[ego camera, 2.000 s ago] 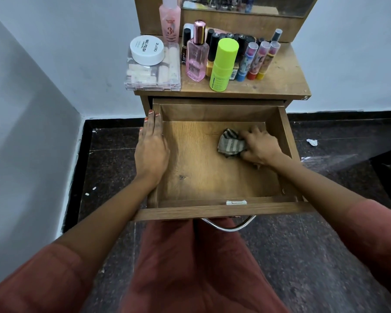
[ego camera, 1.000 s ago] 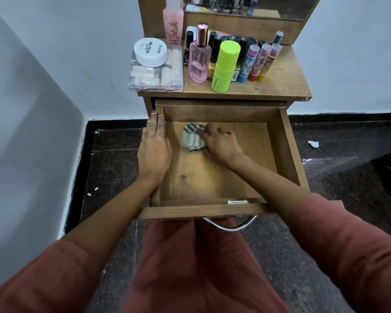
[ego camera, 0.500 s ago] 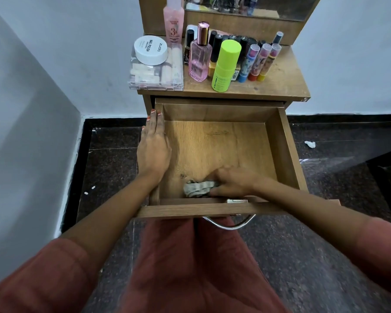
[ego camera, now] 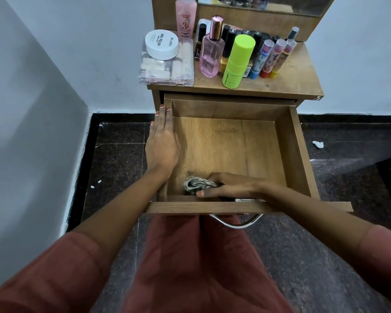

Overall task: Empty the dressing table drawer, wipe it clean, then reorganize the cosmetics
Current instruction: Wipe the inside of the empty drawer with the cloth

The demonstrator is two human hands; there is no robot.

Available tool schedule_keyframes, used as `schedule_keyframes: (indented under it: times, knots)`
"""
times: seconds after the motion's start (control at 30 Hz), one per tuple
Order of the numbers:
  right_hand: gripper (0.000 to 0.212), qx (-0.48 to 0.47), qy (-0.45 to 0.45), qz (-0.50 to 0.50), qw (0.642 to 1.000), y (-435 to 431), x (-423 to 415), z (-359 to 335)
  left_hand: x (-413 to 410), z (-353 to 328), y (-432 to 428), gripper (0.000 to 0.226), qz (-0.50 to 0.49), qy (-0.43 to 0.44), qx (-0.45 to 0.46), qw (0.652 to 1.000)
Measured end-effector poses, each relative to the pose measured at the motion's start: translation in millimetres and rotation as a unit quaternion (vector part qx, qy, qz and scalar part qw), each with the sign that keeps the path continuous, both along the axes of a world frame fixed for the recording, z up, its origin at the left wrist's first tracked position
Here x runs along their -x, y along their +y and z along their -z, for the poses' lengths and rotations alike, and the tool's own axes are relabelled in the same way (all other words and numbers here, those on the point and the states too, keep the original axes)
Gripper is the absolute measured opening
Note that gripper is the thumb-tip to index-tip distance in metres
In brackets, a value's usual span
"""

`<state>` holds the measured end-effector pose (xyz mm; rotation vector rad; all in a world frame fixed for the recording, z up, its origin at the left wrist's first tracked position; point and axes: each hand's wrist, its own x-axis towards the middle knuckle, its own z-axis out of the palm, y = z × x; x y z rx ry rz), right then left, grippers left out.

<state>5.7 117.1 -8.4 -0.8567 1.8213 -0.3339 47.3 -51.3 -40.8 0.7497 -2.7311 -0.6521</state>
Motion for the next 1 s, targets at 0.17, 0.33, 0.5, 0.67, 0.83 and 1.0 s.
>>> schedule_keyframes:
  times: [0.17, 0.33, 0.5, 0.67, 0.83, 1.0]
  knots:
    - [0.048, 0.045, 0.017, -0.016, 0.999, -44, -20, 10, 1, 1, 0, 0.05, -0.001, -0.002, 0.006, 1.0]
    - [0.031, 0.035, 0.019, -0.012, 0.999, -48, -20, 17, 1, 0, 0, 0.05, 0.001, -0.002, 0.005, 1.0]
    - [0.019, -0.001, 0.005, 0.016, 1.0, -24, -7, 3, 0, -2, 1, 0.05, -0.001, -0.009, 0.002, 1.0]
    - [0.028, -0.03, 0.022, 0.017, 0.999, -2, 5, -1, 0, -1, 1, 0.05, -0.001, -0.008, 0.006, 1.0]
    - [0.026, 0.024, 0.023, 0.0, 0.999, -40, -16, 13, 0, 0, 1, 0.05, -0.005, -0.004, 0.006, 1.0]
    - [0.009, 0.031, 0.013, 0.01, 0.999, -65, -21, 22, 0, -2, 1, 0.052, -0.004, -0.011, 0.001, 1.0]
